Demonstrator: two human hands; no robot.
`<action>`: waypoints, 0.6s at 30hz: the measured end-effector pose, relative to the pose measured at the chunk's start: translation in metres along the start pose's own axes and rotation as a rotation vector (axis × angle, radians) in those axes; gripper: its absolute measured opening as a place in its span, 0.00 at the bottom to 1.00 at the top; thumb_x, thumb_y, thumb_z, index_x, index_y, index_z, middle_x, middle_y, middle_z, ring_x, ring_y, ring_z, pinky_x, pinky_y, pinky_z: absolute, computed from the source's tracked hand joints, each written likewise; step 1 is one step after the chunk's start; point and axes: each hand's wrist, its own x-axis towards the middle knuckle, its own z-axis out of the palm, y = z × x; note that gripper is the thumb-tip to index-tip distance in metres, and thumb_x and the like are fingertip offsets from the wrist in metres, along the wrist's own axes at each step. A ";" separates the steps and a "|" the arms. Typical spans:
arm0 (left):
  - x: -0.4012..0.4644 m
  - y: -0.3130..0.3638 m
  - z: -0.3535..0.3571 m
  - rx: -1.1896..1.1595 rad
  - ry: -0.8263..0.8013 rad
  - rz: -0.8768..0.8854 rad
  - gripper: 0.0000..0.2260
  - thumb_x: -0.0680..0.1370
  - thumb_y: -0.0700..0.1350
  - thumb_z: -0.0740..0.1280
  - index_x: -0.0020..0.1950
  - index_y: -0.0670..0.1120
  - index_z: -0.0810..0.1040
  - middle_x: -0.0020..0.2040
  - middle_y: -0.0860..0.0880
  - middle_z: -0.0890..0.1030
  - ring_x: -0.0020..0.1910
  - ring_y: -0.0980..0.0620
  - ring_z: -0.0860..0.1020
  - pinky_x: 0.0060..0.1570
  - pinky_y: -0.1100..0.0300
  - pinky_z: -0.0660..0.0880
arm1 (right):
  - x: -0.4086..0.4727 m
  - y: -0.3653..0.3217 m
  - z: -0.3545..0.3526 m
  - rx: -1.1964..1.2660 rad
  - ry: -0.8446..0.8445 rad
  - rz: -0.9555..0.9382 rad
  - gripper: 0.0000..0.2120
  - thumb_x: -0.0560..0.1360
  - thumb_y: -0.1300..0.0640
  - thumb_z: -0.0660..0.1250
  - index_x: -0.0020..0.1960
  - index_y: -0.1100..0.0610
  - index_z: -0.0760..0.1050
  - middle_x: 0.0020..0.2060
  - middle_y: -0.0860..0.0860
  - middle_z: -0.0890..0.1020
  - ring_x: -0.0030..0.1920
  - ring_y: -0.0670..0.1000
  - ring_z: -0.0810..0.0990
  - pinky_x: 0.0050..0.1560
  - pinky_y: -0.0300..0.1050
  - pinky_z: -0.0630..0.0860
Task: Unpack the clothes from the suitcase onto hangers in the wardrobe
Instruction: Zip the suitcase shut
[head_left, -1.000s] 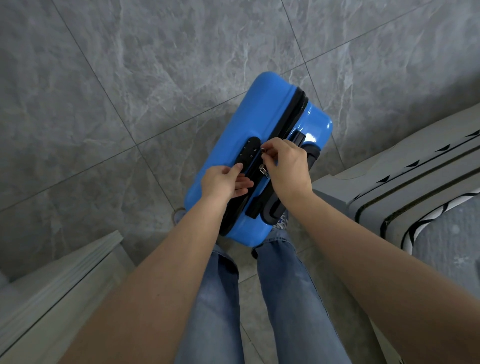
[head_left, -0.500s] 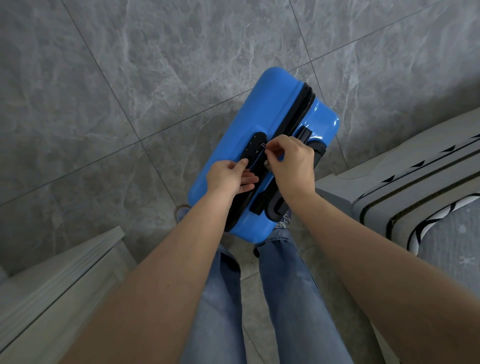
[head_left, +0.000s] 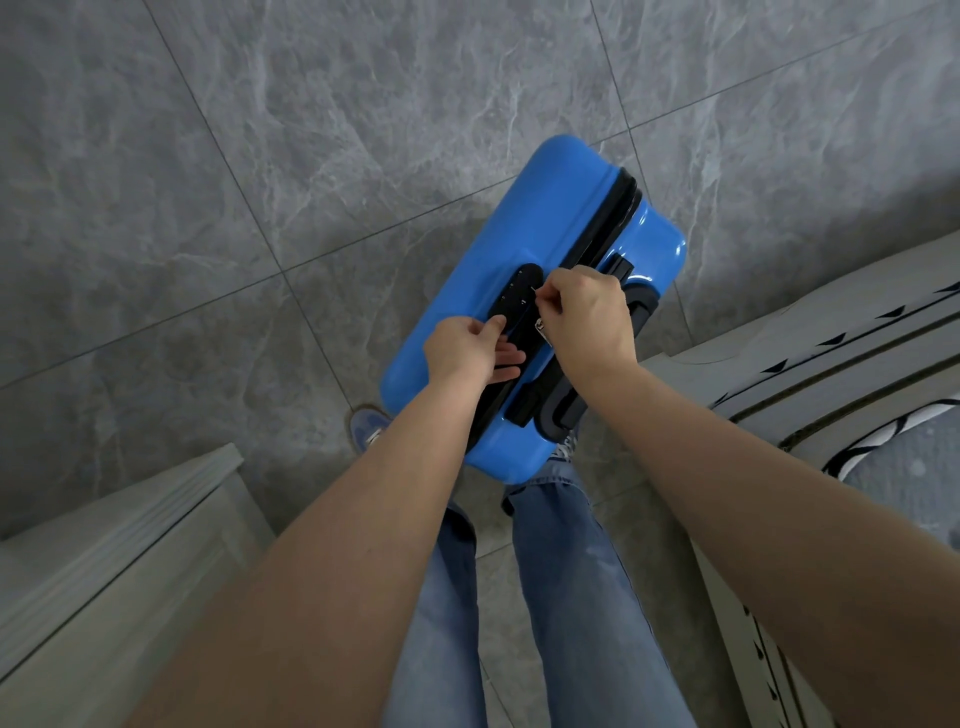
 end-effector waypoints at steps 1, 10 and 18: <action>0.000 0.000 0.000 -0.002 0.000 0.003 0.12 0.82 0.44 0.65 0.42 0.38 0.76 0.36 0.41 0.81 0.27 0.54 0.82 0.25 0.61 0.78 | 0.000 0.001 -0.001 0.013 0.002 -0.006 0.07 0.78 0.63 0.66 0.48 0.64 0.82 0.43 0.57 0.83 0.42 0.57 0.81 0.43 0.54 0.80; -0.004 0.004 0.001 -0.043 -0.025 -0.035 0.12 0.82 0.43 0.65 0.41 0.38 0.75 0.38 0.40 0.80 0.30 0.50 0.82 0.25 0.59 0.79 | -0.020 0.007 -0.006 0.139 0.092 -0.019 0.09 0.73 0.65 0.73 0.53 0.61 0.84 0.44 0.55 0.83 0.42 0.47 0.79 0.47 0.31 0.72; -0.007 0.005 0.000 -0.059 -0.067 -0.045 0.10 0.82 0.43 0.64 0.48 0.36 0.75 0.44 0.39 0.80 0.36 0.48 0.83 0.28 0.58 0.81 | -0.056 0.015 0.003 0.098 0.067 0.006 0.09 0.72 0.62 0.75 0.50 0.63 0.78 0.48 0.56 0.77 0.44 0.52 0.77 0.48 0.44 0.77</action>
